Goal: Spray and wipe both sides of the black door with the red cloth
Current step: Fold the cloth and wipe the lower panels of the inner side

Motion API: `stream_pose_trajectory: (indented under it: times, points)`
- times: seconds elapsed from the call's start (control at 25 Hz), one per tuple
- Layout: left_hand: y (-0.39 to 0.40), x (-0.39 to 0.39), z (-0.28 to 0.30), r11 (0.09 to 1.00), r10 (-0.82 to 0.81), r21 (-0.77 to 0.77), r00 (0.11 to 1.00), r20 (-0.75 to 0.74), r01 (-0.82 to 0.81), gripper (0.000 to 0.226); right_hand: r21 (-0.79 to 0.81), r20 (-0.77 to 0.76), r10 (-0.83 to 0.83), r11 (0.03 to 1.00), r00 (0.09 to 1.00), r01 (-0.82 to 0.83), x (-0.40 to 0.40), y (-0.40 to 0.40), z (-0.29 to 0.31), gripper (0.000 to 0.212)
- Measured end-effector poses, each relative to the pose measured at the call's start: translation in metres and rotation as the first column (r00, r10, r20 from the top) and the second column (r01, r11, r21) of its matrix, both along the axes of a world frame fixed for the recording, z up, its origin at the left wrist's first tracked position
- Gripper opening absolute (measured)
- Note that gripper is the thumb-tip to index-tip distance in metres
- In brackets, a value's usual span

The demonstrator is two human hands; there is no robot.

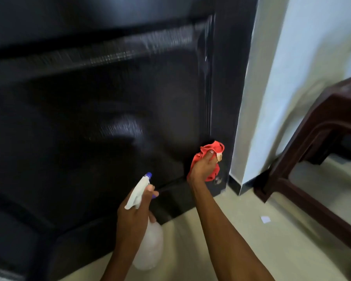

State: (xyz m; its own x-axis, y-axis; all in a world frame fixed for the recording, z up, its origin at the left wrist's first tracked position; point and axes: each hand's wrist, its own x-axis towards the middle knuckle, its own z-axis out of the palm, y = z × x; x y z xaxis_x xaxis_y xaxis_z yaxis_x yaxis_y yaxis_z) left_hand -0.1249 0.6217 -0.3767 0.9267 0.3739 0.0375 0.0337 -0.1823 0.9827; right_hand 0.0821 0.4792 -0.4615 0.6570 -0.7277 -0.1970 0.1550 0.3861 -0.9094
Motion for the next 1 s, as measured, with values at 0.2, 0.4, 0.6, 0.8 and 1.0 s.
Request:
stream_pose_trajectory:
  times: [0.2,0.4,0.6,0.8,1.0]
  points:
    - [-0.021,0.013,0.085,0.999,-0.045,-0.022,0.993,0.107,0.047,0.020,-0.173,0.133,-0.011,0.984,0.991,0.035,0.029,-0.037,0.138,0.072]
    - [-0.037,0.036,0.150,0.996,-0.091,0.019,0.982,0.167,0.089,0.021,-0.659,0.321,0.135,0.742,0.937,0.120,0.031,-0.046,0.248,0.056]
    - [-0.030,0.038,0.177,0.997,-0.071,0.021,0.975,0.209,0.068,0.022,-0.429,0.053,0.025,0.903,0.998,0.000,0.033,-0.057,0.227,0.053]
    - [-0.013,0.036,0.199,0.999,-0.043,0.027,0.974,0.223,0.038,0.024,-0.297,0.152,0.051,0.955,0.987,-0.003,0.026,-0.036,0.275,0.054]
    - [-0.009,0.041,0.219,0.996,-0.076,0.067,0.959,0.272,0.059,0.026,-0.794,0.280,0.136,0.589,0.950,0.150,0.033,-0.029,0.311,0.056]
